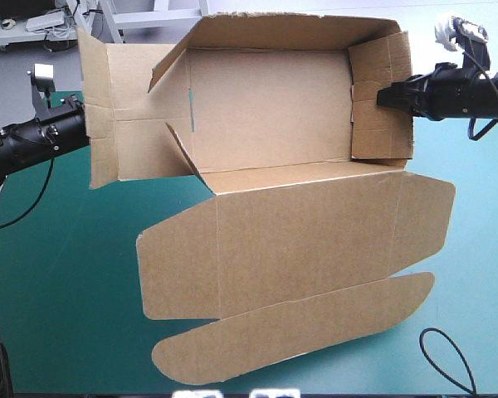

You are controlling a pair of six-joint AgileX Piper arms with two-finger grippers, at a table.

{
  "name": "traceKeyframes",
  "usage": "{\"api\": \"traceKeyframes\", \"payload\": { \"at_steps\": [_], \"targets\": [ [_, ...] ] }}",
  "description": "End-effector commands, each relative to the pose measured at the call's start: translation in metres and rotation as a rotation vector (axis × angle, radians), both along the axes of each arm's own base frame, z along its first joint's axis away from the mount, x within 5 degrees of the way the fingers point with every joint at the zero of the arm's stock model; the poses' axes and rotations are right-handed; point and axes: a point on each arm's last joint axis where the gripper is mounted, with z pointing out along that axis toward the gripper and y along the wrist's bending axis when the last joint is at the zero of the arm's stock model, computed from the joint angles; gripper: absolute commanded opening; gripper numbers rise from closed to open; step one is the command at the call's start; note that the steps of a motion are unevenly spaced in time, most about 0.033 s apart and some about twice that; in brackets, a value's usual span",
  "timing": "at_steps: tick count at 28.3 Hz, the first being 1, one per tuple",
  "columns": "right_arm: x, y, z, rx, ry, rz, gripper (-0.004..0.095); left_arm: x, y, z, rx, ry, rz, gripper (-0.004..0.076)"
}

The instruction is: Fold the box

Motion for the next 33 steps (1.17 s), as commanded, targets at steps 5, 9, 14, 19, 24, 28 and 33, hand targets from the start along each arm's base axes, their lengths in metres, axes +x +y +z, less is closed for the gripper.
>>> {"api": "traceKeyframes", "payload": {
  "at_steps": [5, 9, 14, 19, 24, 28, 33],
  "targets": [
    [0.005, 0.017, 0.014, 0.070, -0.097, 0.008, -0.0013, -0.050, -0.016, 0.050, -0.050, -0.167, -0.098, -0.0009],
    [0.015, 0.023, 0.009, 0.070, -0.106, 0.006, -0.0013, -0.059, -0.018, 0.055, -0.050, -0.173, -0.099, -0.0009],
    [0.024, 0.033, 0.002, 0.063, -0.107, 0.017, -0.0013, -0.067, -0.021, 0.055, 0.012, -0.152, -0.095, -0.0009],
    [0.030, 0.045, -0.003, 0.048, -0.111, 0.030, -0.0013, -0.071, -0.034, 0.053, 0.036, -0.147, -0.147, -0.0009],
    [0.034, 0.055, -0.007, 0.041, -0.115, 0.039, -0.0013, -0.072, -0.041, 0.052, 0.046, -0.146, -0.175, -0.0009],
    [0.037, 0.056, -0.009, 0.046, -0.115, 0.036, -0.0013, -0.072, -0.041, 0.049, 0.081, -0.136, -0.171, -0.0009],
    [0.038, 0.056, -0.008, 0.049, -0.129, 0.018, -0.0013, -0.072, -0.041, 0.048, 0.089, -0.137, -0.174, -0.0009]
  ]
}}
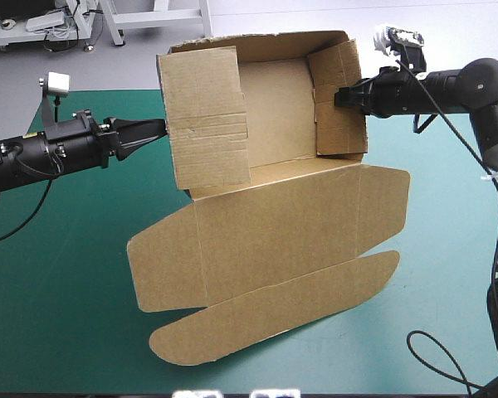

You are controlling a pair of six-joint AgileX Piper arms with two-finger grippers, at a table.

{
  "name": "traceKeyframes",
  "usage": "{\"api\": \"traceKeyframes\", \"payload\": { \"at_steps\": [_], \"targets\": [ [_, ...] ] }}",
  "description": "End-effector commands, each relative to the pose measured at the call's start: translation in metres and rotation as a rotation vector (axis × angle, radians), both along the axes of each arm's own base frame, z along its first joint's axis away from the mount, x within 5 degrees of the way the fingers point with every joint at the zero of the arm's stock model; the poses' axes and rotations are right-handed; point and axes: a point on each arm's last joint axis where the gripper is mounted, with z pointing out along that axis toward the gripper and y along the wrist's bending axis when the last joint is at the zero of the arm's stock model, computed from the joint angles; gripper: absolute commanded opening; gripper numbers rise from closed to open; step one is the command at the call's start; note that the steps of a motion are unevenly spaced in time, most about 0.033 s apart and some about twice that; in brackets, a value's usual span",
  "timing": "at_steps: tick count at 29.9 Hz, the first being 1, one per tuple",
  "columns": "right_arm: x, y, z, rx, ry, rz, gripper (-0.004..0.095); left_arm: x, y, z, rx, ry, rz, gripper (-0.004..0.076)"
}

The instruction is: Fold the box

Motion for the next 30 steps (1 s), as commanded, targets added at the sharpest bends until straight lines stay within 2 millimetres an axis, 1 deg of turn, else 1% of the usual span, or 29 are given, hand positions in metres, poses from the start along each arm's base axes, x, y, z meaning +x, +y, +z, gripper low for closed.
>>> {"api": "traceKeyframes", "payload": {
  "at_steps": [1, 8, 10, 12, 13, 15, 18, 20, 21, 25, 28, 30],
  "targets": [
    [-0.012, 0.002, 0.031, 0.092, -0.105, -0.027, -0.0013, -0.019, -0.008, 0.021, -0.056, -0.056, -0.083, -0.0009],
    [-0.009, 0.004, 0.027, 0.090, -0.096, -0.025, -0.0013, -0.017, -0.006, 0.013, 0.030, -0.050, -0.058, -0.0006],
    [-0.007, 0.009, 0.024, 0.083, -0.089, -0.013, -0.0013, -0.017, -0.006, 0.014, 0.025, -0.061, -0.064, 0.0021],
    [-0.005, 0.015, 0.021, 0.081, -0.082, -0.002, -0.0013, -0.017, -0.006, 0.015, 0.027, -0.083, -0.070, 0.0075],
    [-0.003, 0.018, 0.018, 0.071, -0.080, -0.001, -0.0013, -0.017, -0.006, 0.015, 0.029, -0.084, -0.073, 0.0115],
    [-0.001, 0.024, 0.015, 0.064, -0.077, 0.001, -0.0013, -0.018, -0.007, 0.015, 0.031, -0.083, -0.076, 0.0205],
    [0.001, 0.028, 0.014, 0.068, -0.083, -0.003, -0.0013, -0.018, -0.007, 0.015, 0.031, -0.083, -0.076, 0.0363],
    [0.003, 0.029, 0.013, 0.074, -0.083, -0.011, -0.0013, -0.017, -0.006, 0.014, 0.033, -0.079, -0.074, 0.0429],
    [0.003, 0.029, 0.013, 0.074, -0.084, -0.012, -0.0013, -0.017, -0.006, 0.014, 0.039, -0.078, -0.073, 0.0442],
    [0.003, 0.031, 0.013, 0.071, -0.088, -0.010, -0.0013, -0.014, -0.004, 0.008, 0.110, -0.063, -0.034, 0.0445],
    [0.002, 0.036, 0.013, 0.055, -0.101, -0.007, -0.0012, -0.011, -0.001, 0.004, 0.144, -0.038, 0.015, 0.0445],
    [0.002, 0.043, 0.012, 0.034, -0.105, -0.011, -0.0012, -0.010, 0.000, 0.005, 0.144, -0.041, 0.025, 0.0445]
  ]
}}
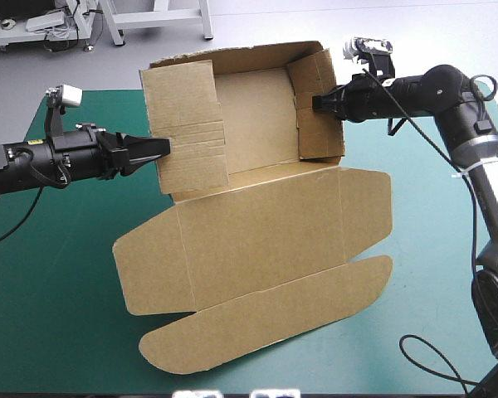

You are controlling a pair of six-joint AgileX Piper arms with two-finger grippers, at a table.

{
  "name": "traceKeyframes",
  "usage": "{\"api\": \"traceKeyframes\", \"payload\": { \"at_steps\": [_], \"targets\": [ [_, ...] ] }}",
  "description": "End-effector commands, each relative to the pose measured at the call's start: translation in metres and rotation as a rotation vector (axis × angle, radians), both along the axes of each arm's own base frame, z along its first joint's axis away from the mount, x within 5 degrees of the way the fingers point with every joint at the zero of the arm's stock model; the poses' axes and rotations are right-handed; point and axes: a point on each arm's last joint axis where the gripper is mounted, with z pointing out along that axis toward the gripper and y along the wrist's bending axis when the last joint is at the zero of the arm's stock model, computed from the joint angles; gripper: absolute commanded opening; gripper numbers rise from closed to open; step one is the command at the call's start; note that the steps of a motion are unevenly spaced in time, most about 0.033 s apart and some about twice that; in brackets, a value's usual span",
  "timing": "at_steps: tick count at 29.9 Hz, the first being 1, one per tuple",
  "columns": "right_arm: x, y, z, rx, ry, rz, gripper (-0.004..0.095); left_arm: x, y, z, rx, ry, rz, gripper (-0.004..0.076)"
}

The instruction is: Fold the box

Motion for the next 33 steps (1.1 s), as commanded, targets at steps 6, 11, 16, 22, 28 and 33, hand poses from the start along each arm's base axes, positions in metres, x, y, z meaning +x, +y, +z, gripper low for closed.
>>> {"api": "traceKeyframes", "payload": {
  "at_steps": [6, 11, 16, 22, 28, 33],
  "targets": [
    [-0.019, 0.035, 0.031, 0.060, -0.121, 0.013, -0.0012, -0.005, 0.001, 0.012, 0.036, -0.029, 0.082, 0.0445],
    [-0.026, 0.057, 0.029, 0.015, -0.132, 0.033, -0.0012, 0.003, 0.010, -0.001, 0.126, 0.056, 0.165, 0.0440],
    [-0.034, 0.074, 0.027, -0.014, -0.129, 0.050, -0.0012, 0.014, 0.017, -0.015, 0.179, 0.151, 0.227, 0.0391],
    [-0.040, 0.085, 0.027, -0.003, -0.115, 0.066, -0.0012, 0.029, 0.021, -0.028, 0.194, 0.200, 0.263, 0.0249],
    [-0.045, 0.090, 0.022, -0.051, -0.080, 0.088, -0.0012, 0.037, 0.017, -0.030, 0.231, 0.153, 0.291, -0.0009],
    [-0.050, 0.097, 0.018, -0.118, -0.075, 0.091, -0.0013, 0.040, 0.002, -0.032, 0.326, 0.081, 0.288, -0.0009]
  ]
}}
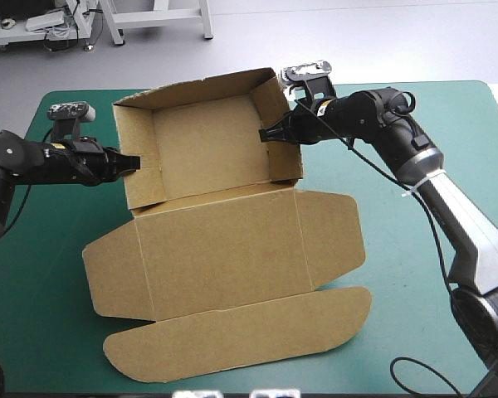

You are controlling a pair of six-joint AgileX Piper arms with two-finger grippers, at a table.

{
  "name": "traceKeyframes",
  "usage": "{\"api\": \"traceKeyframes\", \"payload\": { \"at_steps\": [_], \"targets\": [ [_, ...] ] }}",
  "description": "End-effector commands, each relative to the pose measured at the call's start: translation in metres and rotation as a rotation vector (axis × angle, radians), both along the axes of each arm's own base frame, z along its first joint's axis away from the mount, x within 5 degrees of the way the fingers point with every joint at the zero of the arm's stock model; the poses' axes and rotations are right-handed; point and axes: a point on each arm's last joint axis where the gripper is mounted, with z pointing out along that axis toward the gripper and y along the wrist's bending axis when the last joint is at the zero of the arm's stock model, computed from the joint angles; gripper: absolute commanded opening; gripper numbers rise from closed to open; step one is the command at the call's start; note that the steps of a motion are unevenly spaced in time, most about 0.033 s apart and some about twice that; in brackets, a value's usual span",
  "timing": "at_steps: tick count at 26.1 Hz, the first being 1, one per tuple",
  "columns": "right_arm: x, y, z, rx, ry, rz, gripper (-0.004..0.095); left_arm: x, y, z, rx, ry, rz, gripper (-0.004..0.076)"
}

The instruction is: Fold the box

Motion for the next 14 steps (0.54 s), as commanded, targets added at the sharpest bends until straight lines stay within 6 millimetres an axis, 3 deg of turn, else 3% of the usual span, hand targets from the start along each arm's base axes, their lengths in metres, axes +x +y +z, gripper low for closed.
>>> {"api": "traceKeyframes", "payload": {
  "at_steps": [1, 7, 14],
  "targets": [
    [-0.024, 0.010, 0.030, 0.089, -0.038, 0.048, -0.0013, -0.004, -0.021, 0.024, -0.029, -0.137, -0.025, -0.0009],
    [-0.025, 0.010, 0.029, 0.083, -0.027, 0.051, -0.0013, -0.001, -0.031, 0.022, 0.048, -0.155, 0.028, -0.0009],
    [-0.026, 0.004, 0.023, 0.005, 0.010, 0.026, -0.0013, 0.002, -0.036, 0.022, 0.019, -0.165, 0.074, -0.0009]
  ]
}}
